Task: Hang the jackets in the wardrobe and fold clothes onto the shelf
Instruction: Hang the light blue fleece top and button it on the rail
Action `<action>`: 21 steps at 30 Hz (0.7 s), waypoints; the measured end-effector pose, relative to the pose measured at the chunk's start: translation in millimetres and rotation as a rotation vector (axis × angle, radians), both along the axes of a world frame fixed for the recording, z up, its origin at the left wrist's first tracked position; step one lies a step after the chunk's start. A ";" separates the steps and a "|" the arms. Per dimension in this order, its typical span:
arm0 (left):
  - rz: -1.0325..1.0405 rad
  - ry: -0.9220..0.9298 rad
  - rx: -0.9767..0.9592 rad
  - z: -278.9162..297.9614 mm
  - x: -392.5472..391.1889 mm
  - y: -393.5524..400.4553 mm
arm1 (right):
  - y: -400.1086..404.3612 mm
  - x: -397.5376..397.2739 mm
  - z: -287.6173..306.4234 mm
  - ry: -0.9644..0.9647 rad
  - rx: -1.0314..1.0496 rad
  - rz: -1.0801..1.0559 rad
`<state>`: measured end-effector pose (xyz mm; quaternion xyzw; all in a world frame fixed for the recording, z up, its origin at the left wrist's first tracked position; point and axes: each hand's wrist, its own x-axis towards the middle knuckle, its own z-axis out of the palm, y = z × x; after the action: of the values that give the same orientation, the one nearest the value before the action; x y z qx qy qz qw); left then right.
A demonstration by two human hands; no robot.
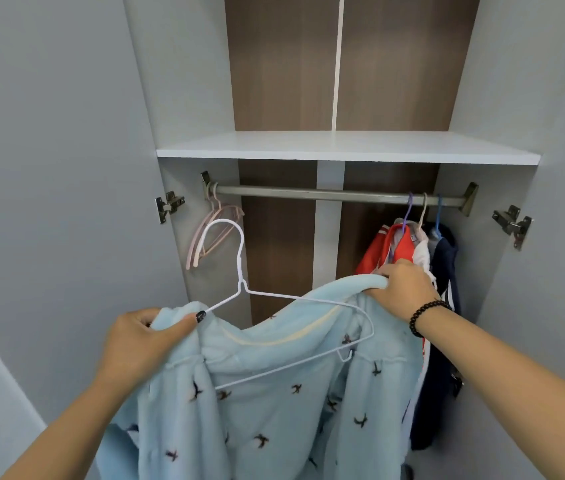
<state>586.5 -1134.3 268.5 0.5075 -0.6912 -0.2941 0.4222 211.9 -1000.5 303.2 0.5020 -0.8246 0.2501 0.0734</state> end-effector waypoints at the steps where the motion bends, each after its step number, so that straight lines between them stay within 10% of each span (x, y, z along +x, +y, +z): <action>1: -0.006 -0.008 -0.018 1.5 1.3 2.0 | 3.5 0.0 -0.4 0.017 0.006 -0.022; 21: -0.090 -0.497 -0.478 -10.4 -13.2 25.0 | 13.3 20.0 26.2 0.314 0.075 0.003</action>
<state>573.2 -1109.3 258.1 0.4195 -0.8438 -0.0095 0.3347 231.9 -987.2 329.4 0.5386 -0.8110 0.1375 0.1824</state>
